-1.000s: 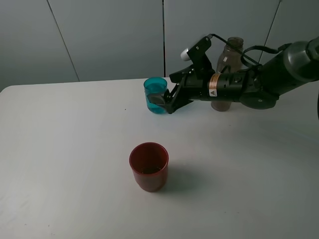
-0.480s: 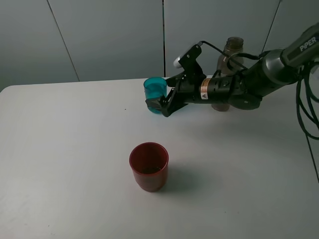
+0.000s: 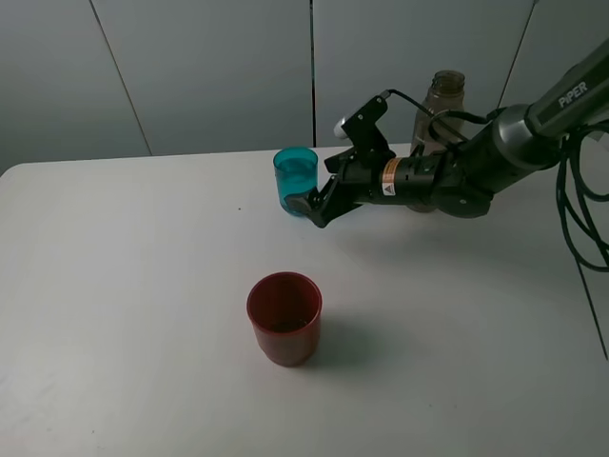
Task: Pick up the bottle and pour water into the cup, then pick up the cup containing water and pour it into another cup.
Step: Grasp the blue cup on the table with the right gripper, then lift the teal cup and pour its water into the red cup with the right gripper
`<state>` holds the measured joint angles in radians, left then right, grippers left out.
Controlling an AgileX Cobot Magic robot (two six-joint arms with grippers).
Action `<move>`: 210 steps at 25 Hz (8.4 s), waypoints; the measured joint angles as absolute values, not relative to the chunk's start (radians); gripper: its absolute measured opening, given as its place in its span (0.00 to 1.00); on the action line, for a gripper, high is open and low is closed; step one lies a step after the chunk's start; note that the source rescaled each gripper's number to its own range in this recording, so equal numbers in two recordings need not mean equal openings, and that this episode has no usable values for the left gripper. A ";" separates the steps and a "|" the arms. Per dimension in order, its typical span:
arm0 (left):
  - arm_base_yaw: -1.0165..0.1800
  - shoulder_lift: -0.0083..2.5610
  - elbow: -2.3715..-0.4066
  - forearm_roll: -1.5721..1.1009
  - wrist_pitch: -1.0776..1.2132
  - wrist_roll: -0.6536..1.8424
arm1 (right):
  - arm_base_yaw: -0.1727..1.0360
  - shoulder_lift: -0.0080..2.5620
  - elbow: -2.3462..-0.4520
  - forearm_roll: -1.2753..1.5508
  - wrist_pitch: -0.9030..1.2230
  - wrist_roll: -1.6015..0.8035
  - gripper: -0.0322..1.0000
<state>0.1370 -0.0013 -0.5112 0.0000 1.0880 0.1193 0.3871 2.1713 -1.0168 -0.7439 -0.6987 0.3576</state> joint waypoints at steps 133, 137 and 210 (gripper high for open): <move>0.137 -0.001 -0.511 0.000 1.088 0.122 | 0.450 2.054 -0.958 -0.575 -0.713 0.322 0.09; 0.137 -0.001 -0.511 0.000 1.088 0.122 | 0.433 1.955 -0.845 -0.554 -0.713 0.302 0.09; 0.137 -0.001 -0.511 0.000 1.088 0.122 | 0.528 1.390 -0.448 -0.777 -0.505 0.120 0.09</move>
